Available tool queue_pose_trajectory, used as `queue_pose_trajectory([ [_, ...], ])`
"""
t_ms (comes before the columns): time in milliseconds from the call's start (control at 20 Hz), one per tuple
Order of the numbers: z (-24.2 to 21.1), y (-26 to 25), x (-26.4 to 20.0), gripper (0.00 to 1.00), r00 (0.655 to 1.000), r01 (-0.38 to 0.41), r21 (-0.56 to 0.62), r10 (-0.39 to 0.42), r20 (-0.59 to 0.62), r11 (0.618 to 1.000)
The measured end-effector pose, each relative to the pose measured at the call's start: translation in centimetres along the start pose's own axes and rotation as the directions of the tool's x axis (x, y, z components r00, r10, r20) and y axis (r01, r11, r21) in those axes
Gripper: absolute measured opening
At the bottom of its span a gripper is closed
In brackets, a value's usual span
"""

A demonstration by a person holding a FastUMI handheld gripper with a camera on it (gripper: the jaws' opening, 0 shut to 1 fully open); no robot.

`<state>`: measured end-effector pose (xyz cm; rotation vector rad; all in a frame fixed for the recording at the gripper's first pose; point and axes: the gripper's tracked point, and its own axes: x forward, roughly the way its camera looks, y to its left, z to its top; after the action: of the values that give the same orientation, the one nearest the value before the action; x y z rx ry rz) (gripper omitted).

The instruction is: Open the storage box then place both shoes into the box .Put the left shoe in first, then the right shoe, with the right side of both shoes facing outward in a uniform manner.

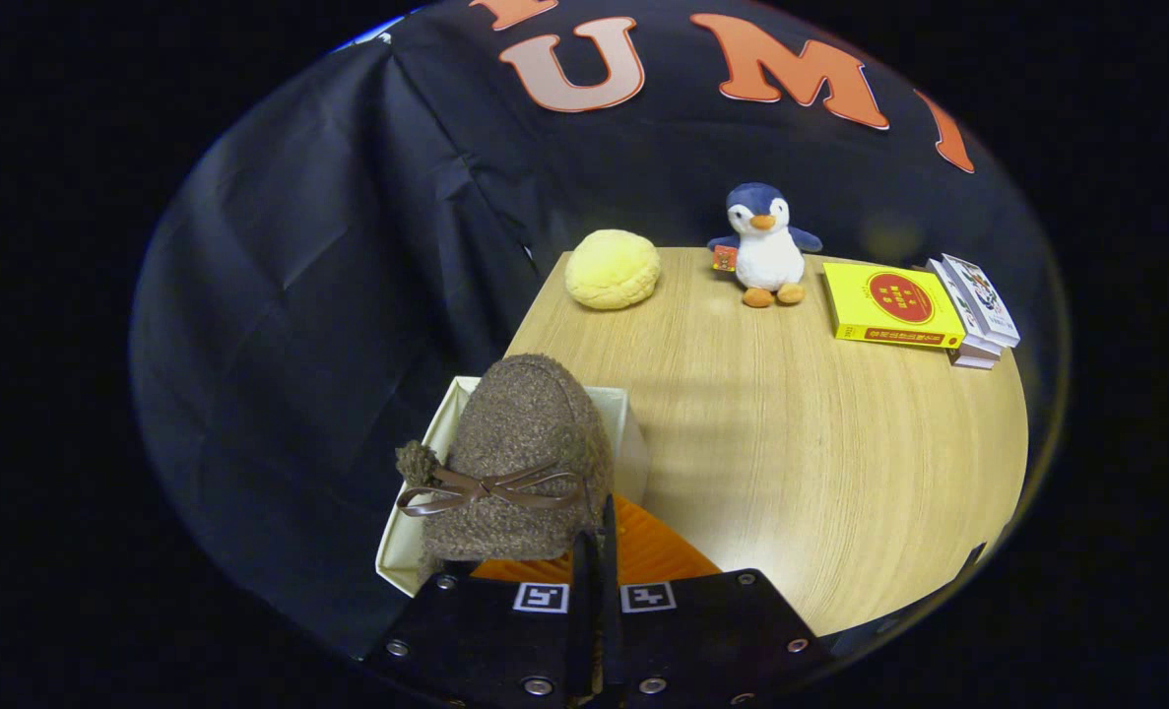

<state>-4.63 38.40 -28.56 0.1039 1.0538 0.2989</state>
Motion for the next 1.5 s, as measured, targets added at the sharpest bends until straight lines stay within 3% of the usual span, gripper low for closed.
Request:
queue_pose_trajectory([
  [400,-2.3,2.2,4.5,0.08,0.994,0.042,-0.023,-0.044,-0.096,0.999],
  [550,-3.2,2.5,5.9,0.19,0.991,0.037,-0.004,-0.037,-0.126,0.999],
  [800,-3.1,2.6,5.0,0.29,0.991,-0.026,0.031,0.029,-0.128,0.999],
  [1000,-1.5,2.4,0.7,0.47,0.993,-0.096,0.045,0.099,-0.058,0.994],
  [1250,2.5,-1.4,-4.7,0.72,0.986,-0.11,-0.026,0.112,0.119,0.994],
  [1500,6.2,-7.9,-9.7,0.89,0.944,-0.048,-0.07,0.068,0.324,0.996],
])
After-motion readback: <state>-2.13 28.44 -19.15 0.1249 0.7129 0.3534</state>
